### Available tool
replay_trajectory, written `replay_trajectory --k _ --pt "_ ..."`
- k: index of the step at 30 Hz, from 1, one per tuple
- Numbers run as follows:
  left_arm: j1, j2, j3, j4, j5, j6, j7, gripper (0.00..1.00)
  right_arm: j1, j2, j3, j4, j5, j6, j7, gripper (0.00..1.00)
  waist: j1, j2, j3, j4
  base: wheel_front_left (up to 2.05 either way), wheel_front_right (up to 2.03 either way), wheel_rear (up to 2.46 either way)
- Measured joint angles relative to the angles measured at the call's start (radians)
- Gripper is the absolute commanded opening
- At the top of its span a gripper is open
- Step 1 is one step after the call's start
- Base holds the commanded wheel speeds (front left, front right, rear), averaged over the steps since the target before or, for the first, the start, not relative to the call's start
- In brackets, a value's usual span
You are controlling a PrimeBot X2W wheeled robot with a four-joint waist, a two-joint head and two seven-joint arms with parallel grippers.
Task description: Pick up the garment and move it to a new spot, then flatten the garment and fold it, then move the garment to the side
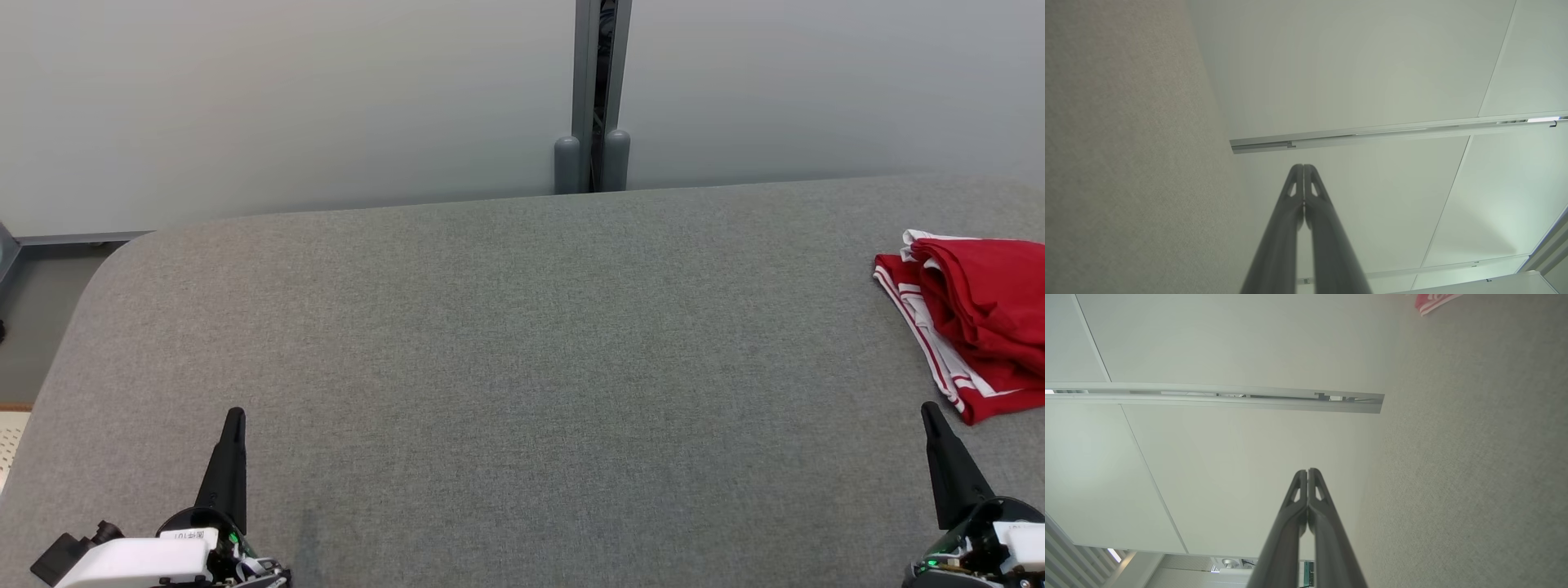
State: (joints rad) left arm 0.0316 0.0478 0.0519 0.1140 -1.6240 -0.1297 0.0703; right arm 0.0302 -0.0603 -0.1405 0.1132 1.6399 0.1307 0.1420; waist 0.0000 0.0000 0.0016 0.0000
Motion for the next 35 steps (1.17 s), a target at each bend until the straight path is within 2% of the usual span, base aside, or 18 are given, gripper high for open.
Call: replay_trajectory --k 35 --pt "0.0 0.0 0.0 0.0 0.0 0.0 0.0 0.0 0.0 0.003 -0.005 0.0 -0.004 0.0 0.004 0.0 0.0 0.0 0.0 0.0 0.0 0.0 0.0"
